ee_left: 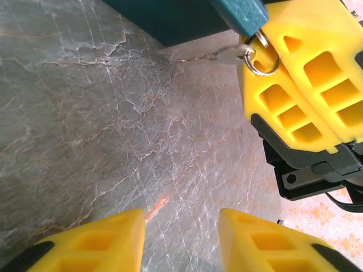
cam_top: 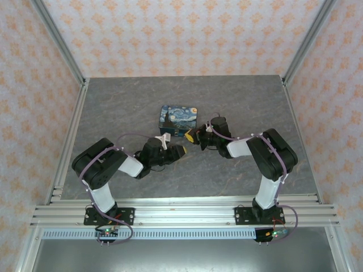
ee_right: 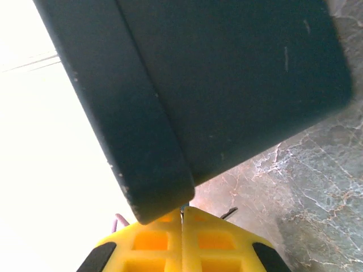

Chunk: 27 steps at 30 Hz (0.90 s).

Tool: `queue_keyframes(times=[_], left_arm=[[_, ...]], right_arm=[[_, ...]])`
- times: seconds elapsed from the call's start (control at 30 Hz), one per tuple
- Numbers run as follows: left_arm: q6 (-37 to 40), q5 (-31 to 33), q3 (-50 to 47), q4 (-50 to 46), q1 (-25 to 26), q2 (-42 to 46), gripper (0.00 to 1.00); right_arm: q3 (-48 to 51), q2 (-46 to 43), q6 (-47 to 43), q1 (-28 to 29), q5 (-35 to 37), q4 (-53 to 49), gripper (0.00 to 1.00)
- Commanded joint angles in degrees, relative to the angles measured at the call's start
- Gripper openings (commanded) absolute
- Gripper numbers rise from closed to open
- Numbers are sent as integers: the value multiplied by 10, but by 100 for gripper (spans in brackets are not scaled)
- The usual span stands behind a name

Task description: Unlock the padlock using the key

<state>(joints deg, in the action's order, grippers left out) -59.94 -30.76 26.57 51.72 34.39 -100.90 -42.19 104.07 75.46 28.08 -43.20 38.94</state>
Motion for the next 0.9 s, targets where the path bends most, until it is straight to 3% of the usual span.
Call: queue_keyframes(times=[0.0, 0.1, 0.2, 0.3, 0.53, 0.77, 0.87], left_arm=[[-14, -1, -14, 2, -3, 27, 45], [-11, 11, -19, -35, -3, 73, 55], [-5, 29, -17, -92, -7, 134, 65], [7, 50, -3, -180, -17, 201, 73], [42, 72, 66, -352, -63, 289, 84], [76, 62, 169, -493, -139, 247, 88], [98, 51, 218, -544, -169, 218, 89]], right_arm=[[-21, -13, -18, 2, 12, -17, 0], [-21, -14, -37, 2, 10, -36, 0], [-13, -25, -66, 2, 14, -60, 30], [-2, -52, -100, 2, 25, -99, 49], [-21, -118, -252, 13, 44, -245, 52], [-134, -68, -473, 50, 104, -425, 53], [-150, -43, -524, 63, 137, -438, 53]])
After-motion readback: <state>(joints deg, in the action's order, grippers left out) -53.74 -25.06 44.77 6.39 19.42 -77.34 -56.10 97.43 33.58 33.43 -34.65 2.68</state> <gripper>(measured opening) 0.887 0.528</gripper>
